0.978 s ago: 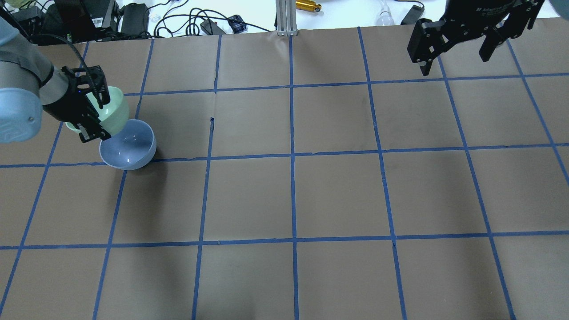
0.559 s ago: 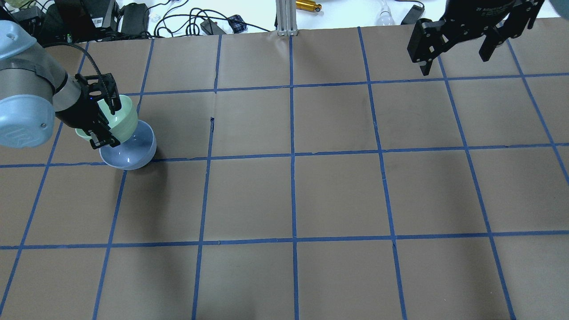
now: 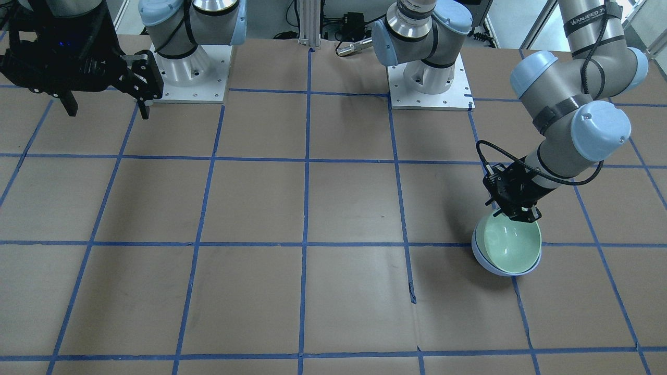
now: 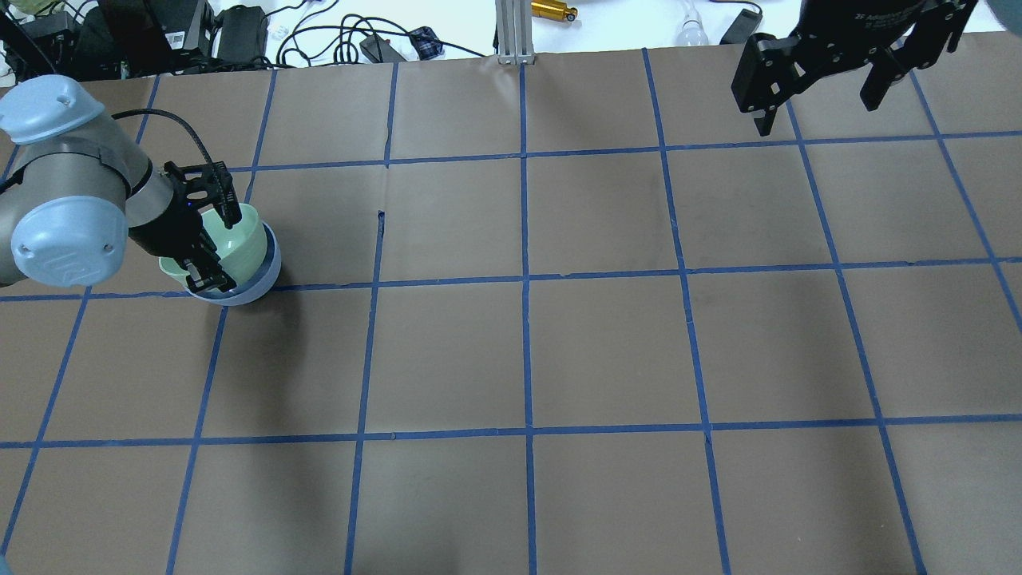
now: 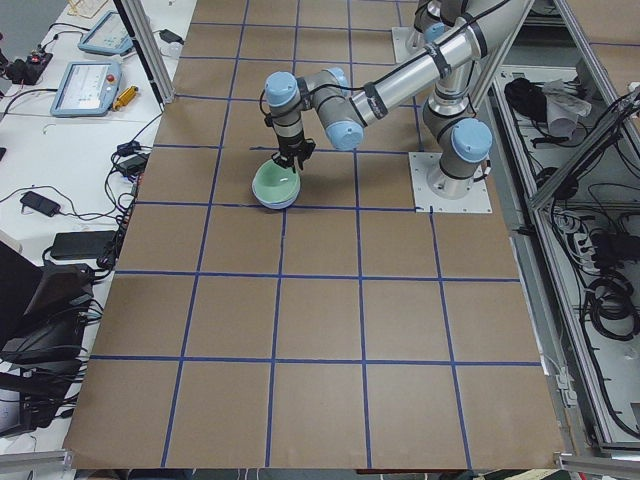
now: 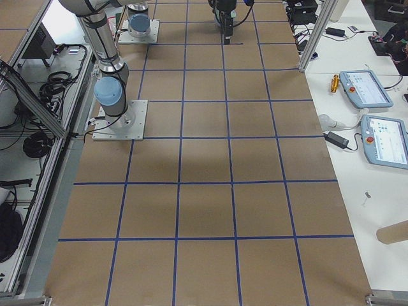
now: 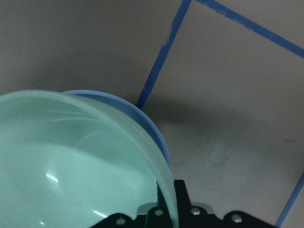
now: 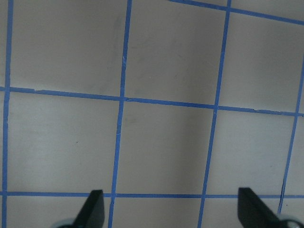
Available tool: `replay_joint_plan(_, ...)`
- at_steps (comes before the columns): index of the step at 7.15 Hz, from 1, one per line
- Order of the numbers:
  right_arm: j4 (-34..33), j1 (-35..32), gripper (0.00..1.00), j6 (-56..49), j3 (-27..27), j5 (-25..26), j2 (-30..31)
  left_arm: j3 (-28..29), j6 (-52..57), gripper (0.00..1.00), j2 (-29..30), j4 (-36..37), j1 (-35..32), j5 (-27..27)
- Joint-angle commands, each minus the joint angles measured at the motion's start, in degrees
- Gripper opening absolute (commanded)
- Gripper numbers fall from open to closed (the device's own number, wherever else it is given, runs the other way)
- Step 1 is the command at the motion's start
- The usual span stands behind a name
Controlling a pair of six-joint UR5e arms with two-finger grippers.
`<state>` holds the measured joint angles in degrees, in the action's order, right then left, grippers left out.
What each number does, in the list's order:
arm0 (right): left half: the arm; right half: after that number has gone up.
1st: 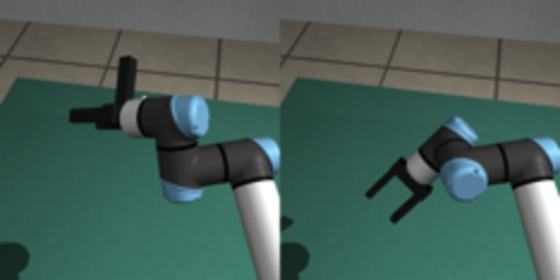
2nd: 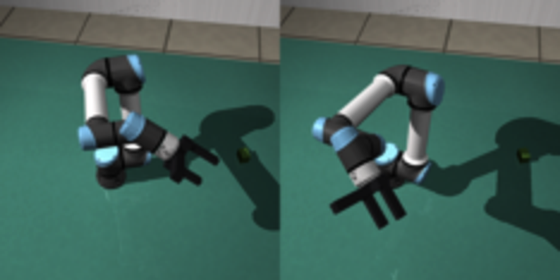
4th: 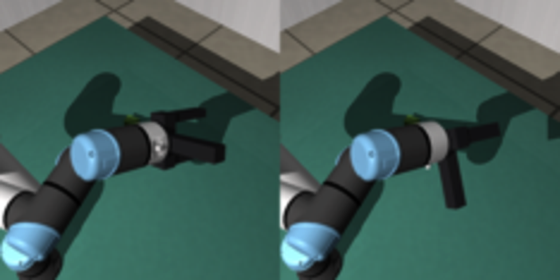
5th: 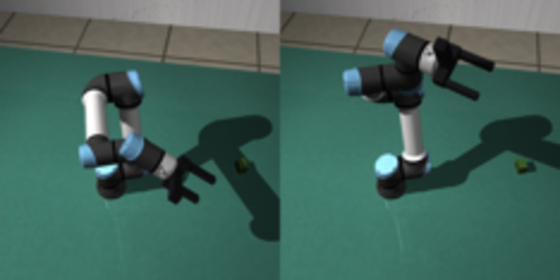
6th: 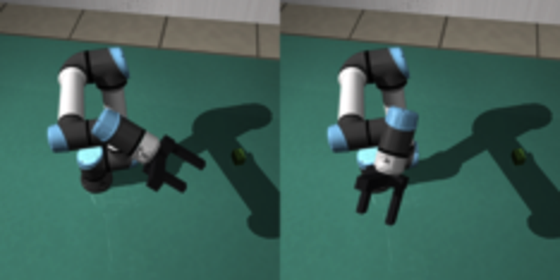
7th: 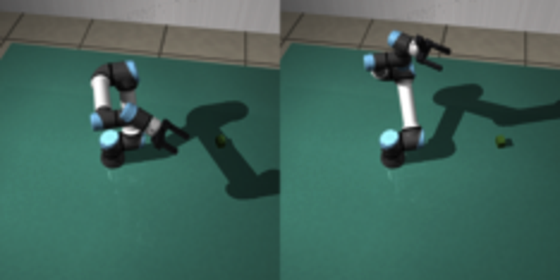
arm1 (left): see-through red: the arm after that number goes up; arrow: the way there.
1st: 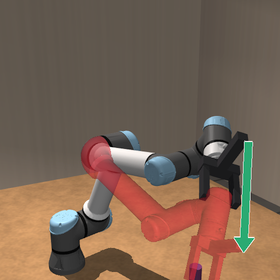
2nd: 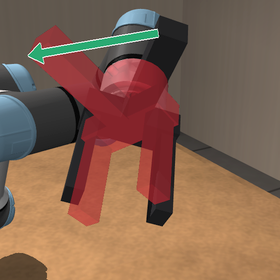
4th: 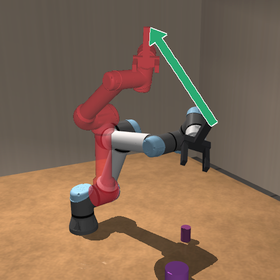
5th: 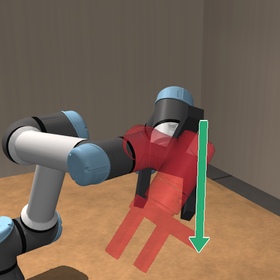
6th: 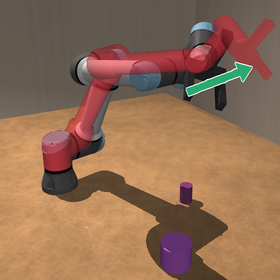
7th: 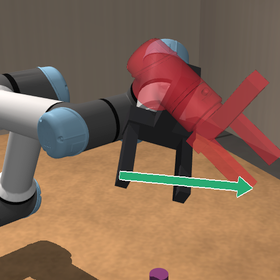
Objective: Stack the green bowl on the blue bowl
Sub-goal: 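Lower the green bowl into the blue bowl with the left gripper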
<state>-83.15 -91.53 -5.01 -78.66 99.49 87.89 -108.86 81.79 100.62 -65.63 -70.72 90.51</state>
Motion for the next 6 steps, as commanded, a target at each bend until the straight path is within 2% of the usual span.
replay_joint_plan(1,0.0,-0.1,1.00,0.0,0.0,0.0,0.0,0.4,-1.5,1.00,-1.4,0.0,-0.3,1.2)
replay_joint_plan(2,0.0,-0.1,1.00,0.0,0.0,0.0,0.0,1.9,-7.3,1.00,-2.6,-1.2,-0.6,0.4)
replay_joint_plan(3,0.0,0.0,1.00,0.0,0.0,0.0,0.0,5.0,-15.3,1.00,-3.8,-5.8,-0.7,-0.6)
replay_joint_plan(5,0.0,0.0,1.00,0.0,0.0,0.0,0.0,11.4,-37.5,1.00,-6.1,-16.9,-1.7,-3.9)
replay_joint_plan(6,0.0,-0.1,1.00,0.0,0.0,0.0,0.0,13.2,-48.8,1.00,-8.1,-20.5,-2.2,-3.8)
